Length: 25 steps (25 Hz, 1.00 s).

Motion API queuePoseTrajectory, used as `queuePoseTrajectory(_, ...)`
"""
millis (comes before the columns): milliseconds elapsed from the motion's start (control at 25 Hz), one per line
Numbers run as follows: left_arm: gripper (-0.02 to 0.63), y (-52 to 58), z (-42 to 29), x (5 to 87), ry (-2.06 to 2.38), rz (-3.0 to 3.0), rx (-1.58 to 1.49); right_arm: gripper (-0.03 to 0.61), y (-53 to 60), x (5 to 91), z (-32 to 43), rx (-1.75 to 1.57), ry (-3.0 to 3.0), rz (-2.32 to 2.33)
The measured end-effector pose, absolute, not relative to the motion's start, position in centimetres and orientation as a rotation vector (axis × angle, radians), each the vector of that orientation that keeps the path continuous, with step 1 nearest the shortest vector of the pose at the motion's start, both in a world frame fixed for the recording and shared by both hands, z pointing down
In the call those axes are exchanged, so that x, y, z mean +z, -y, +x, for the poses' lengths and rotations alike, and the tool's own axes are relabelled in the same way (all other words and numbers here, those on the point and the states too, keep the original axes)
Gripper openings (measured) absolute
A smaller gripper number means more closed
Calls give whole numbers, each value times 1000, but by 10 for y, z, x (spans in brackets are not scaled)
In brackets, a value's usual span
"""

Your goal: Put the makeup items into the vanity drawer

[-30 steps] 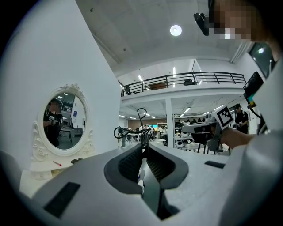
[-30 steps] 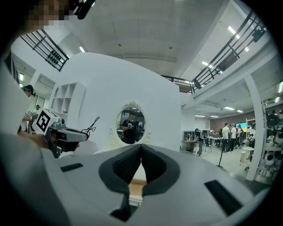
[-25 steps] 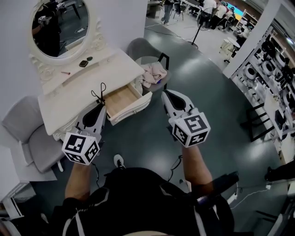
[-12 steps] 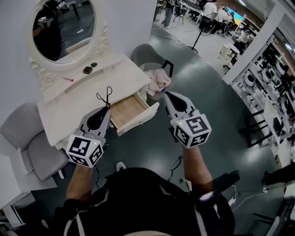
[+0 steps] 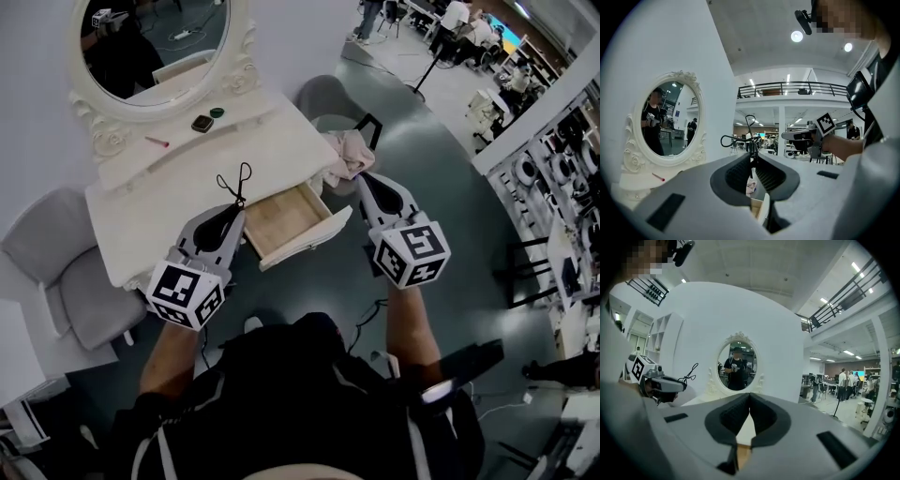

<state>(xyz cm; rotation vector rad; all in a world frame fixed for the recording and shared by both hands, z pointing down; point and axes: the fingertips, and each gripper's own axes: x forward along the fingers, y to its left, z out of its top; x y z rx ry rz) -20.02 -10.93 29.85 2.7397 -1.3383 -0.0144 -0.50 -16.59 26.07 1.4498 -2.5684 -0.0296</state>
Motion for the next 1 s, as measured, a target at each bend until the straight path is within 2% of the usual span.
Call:
queuePoseTrajectory(640,34,206,-128,406,1346,2607,326,5,297,344,-6,40,2686,1078)
queuePoseTrajectory(1000,34,260,-82,502,1316,2488,612,5,362,446,9,215,2653,836)
